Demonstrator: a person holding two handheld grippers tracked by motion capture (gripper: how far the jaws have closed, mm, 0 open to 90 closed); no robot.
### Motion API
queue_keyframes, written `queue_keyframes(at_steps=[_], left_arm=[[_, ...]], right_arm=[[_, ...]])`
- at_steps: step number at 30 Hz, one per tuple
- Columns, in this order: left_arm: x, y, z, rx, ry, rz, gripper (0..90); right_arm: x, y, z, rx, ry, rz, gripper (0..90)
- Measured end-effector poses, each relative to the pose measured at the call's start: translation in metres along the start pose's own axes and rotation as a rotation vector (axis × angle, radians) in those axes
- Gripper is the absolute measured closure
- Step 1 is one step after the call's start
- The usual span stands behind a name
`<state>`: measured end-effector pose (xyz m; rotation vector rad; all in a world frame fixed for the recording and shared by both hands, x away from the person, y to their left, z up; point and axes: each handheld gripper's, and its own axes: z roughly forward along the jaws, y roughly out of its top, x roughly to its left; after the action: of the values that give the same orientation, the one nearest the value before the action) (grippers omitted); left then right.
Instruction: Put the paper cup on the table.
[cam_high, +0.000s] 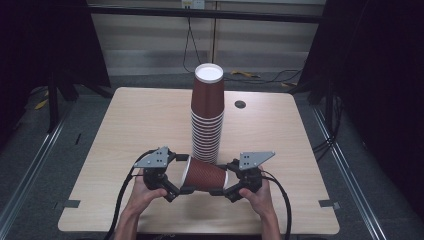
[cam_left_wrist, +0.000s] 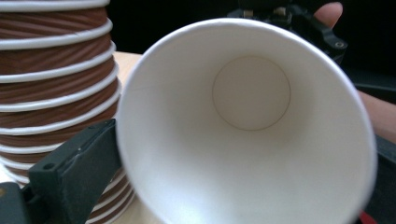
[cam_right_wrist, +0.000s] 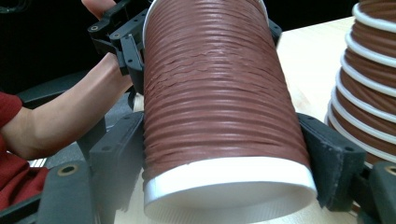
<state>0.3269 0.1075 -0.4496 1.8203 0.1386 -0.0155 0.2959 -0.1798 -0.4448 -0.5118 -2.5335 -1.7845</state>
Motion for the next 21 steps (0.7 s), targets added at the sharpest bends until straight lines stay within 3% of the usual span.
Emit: queue_keyframes(at_steps=[9, 21], left_arm=[[-0.0025, 0.002, 0.0074, 0.005, -0.009, 0.013, 0.0], [-0.0002, 0.0019, 0.0088, 0.001, -0.026, -0.015, 1.3]], right_arm=[[0.001, 0.0014, 0.0018, 0.002, 0.011, -0.007, 22.8], [0.0003, -0.0001, 0.0021, 0.008, 0.009, -0.009, 22.7]])
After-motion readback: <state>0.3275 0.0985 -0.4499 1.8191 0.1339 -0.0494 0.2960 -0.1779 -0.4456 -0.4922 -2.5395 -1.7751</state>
